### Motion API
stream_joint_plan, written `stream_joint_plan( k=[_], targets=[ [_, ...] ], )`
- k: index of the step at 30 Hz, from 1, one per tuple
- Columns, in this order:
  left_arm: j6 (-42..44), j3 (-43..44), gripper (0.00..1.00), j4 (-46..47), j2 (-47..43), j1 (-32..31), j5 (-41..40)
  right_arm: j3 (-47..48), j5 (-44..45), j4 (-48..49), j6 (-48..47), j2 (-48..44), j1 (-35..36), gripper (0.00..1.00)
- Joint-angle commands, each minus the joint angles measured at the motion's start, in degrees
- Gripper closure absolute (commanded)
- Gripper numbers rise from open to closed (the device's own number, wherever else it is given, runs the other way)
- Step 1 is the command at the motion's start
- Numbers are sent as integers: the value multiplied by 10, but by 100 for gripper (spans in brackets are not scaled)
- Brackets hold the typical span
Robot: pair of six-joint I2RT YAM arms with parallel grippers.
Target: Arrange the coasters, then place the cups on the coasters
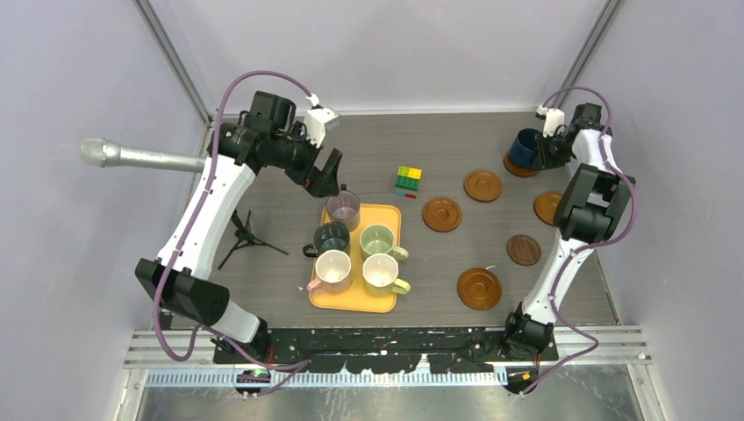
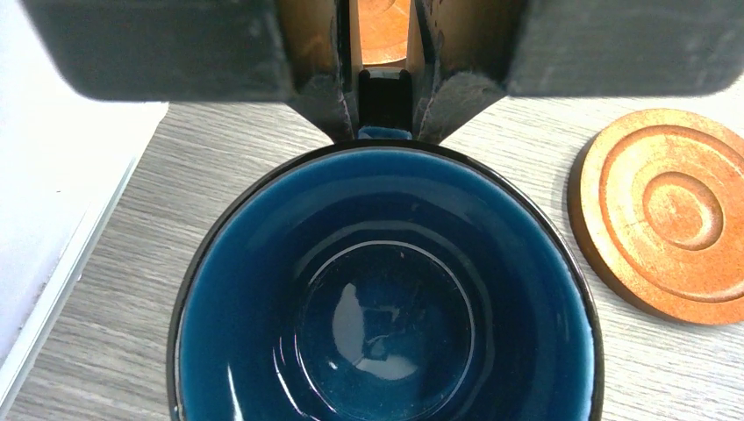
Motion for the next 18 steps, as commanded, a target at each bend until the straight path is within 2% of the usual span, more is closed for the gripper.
stream_joint_plan(
  k=[1,10,18],
  targets=[
    [8,19,0,-4,-2,3,-2,-11,-8,33,-15,-43,2,92],
    [9,10,0,-3,-7,3,-6,-76,-2,68,-30,-88,-2,97],
    [9,10,0,-3,-8,3,-2,-85,7,74,-32,-93,-6,93]
  ],
)
